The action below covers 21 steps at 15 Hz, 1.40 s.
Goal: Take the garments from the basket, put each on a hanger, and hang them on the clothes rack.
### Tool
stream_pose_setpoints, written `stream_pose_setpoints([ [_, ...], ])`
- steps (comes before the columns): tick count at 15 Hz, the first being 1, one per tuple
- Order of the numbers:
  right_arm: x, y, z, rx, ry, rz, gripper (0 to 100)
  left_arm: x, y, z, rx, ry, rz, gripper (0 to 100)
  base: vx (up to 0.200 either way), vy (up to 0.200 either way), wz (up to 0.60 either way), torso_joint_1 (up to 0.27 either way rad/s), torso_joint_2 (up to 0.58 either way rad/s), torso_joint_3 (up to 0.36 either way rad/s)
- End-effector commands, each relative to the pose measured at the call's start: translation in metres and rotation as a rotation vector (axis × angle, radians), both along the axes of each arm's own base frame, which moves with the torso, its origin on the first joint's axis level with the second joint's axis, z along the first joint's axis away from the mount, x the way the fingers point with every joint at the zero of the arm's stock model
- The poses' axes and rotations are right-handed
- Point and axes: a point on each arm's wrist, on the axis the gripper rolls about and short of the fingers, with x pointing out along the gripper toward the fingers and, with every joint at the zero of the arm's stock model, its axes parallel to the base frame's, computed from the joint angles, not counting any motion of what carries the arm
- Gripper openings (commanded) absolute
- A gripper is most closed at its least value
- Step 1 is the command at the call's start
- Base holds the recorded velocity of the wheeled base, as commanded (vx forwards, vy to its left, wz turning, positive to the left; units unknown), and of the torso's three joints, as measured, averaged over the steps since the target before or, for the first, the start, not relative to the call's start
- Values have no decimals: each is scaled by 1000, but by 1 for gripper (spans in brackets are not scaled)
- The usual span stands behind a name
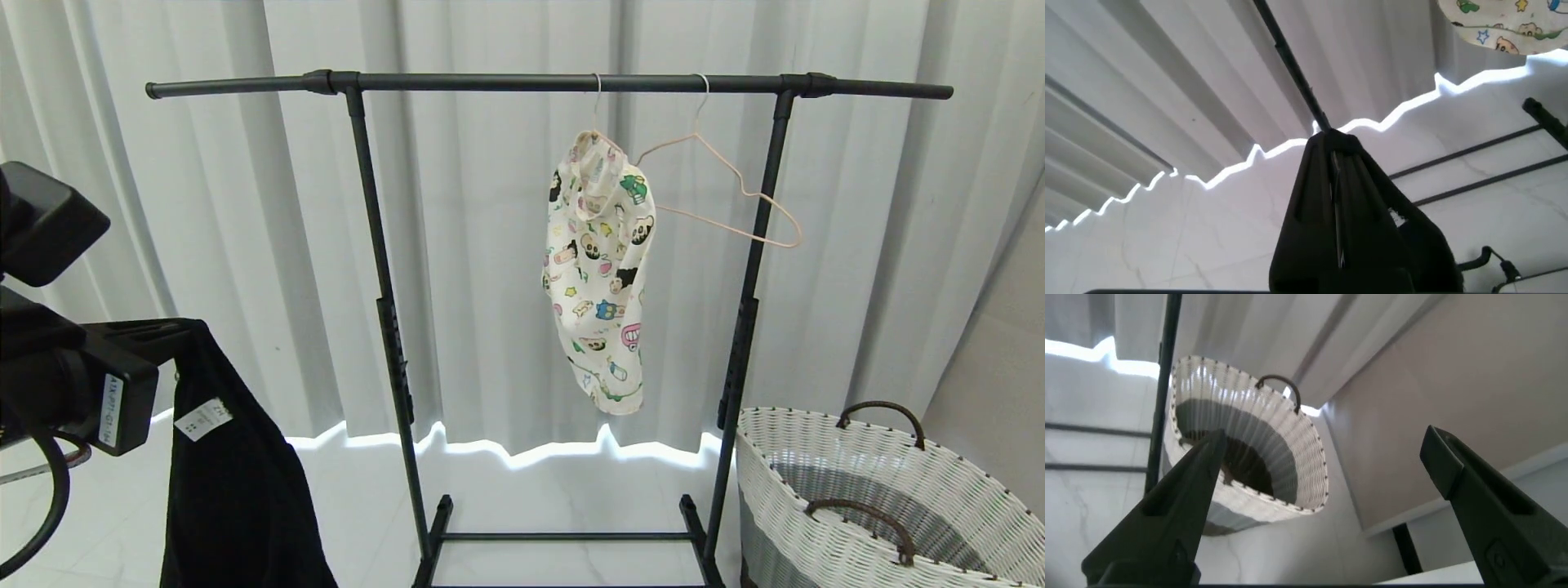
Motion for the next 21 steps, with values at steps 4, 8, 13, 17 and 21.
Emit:
stream_pose_setpoints([
  [4,0,0,0,-1,1,7,100,-1,1,1,-3,-5,4,0,0,0,0,44,-176,-135],
  [8,2,1,0,-3,4,9,100,-2,1,2,-5,-12,4,0,0,0,0,166,-441,-277],
  [13,2,1,0,-3,4,10,100,4,-1,6,-14,-54,0,0,0,0,0,188,-461,-275],
  [17,2,1,-1,-11,11,17,100,5,-1,5,-15,-52,-1,0,0,0,0,210,-486,-286],
  [21,2,2,-2,-14,16,39,100,3,-1,5,-15,-54,-3,0,0,0,0,222,-500,-280],
])
